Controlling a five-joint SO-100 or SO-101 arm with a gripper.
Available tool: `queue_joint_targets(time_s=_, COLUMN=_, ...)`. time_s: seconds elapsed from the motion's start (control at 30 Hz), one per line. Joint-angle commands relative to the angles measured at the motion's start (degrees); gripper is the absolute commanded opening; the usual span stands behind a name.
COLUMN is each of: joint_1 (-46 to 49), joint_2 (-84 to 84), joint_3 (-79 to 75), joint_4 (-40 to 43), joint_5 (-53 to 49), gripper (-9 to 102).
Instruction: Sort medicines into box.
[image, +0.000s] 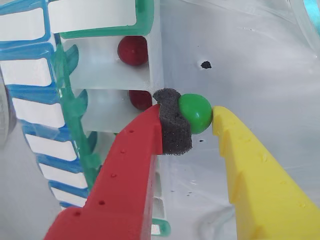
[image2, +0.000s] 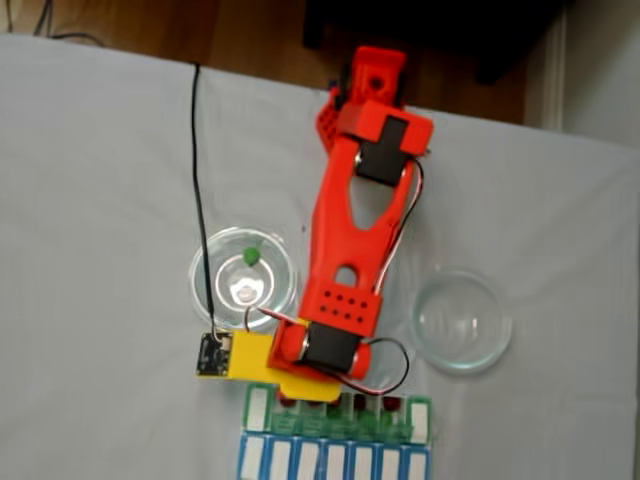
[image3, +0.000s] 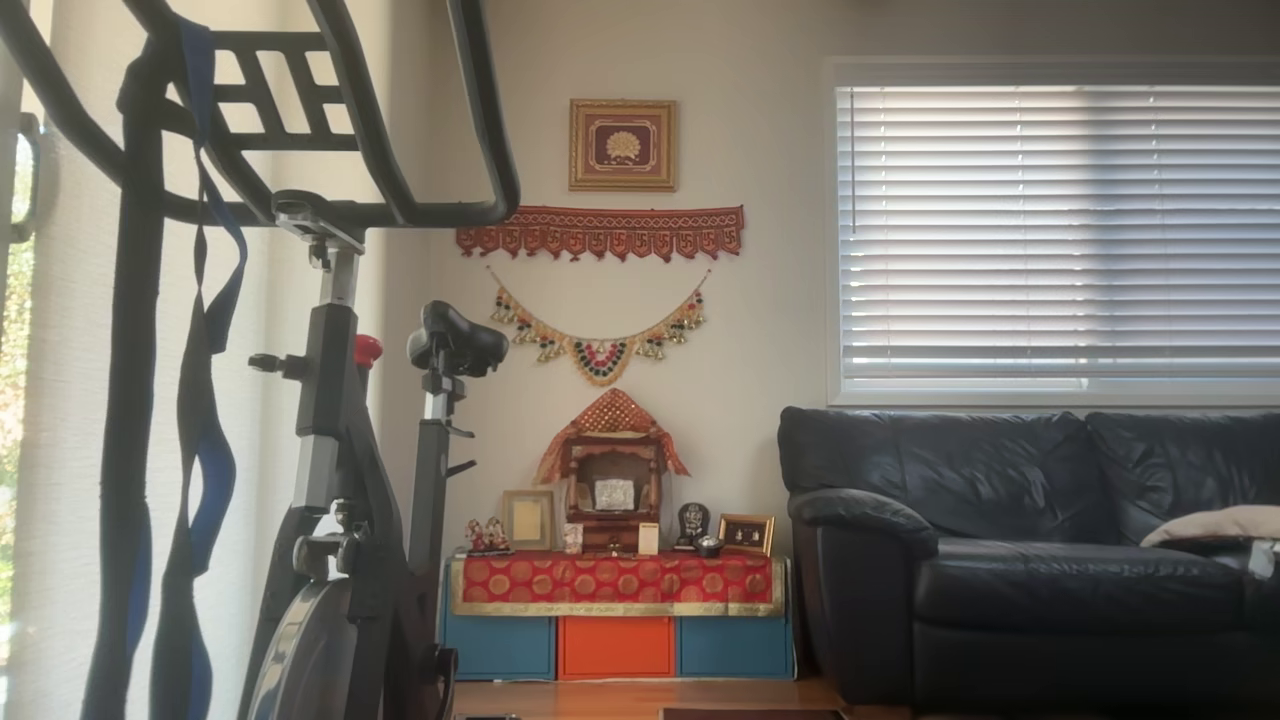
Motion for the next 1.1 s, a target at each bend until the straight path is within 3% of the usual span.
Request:
queue_joint_targets(time_s=0.0, joint_1=-2.1, joint_2=1.7, joint_3=-6.0, joint_4=-0.9, joint_5=0.6, gripper=1)
queue_joint_targets(time_s=0.43, joint_1=-4.0, joint_2=-3.6, joint_3=-11.3, joint_4=-2.8, joint_5=2.1, gripper=1)
queue_joint_targets(time_s=0.93, joint_1=-1.9, joint_2=-10.1, joint_3=-24.4, joint_4=0.4, joint_5=3.3, gripper=2)
queue_joint_targets(time_s=1.07, joint_1=-2.2, joint_2=-14.7, joint_3=-31.6, joint_4=4.7, joint_5=3.4, gripper=4)
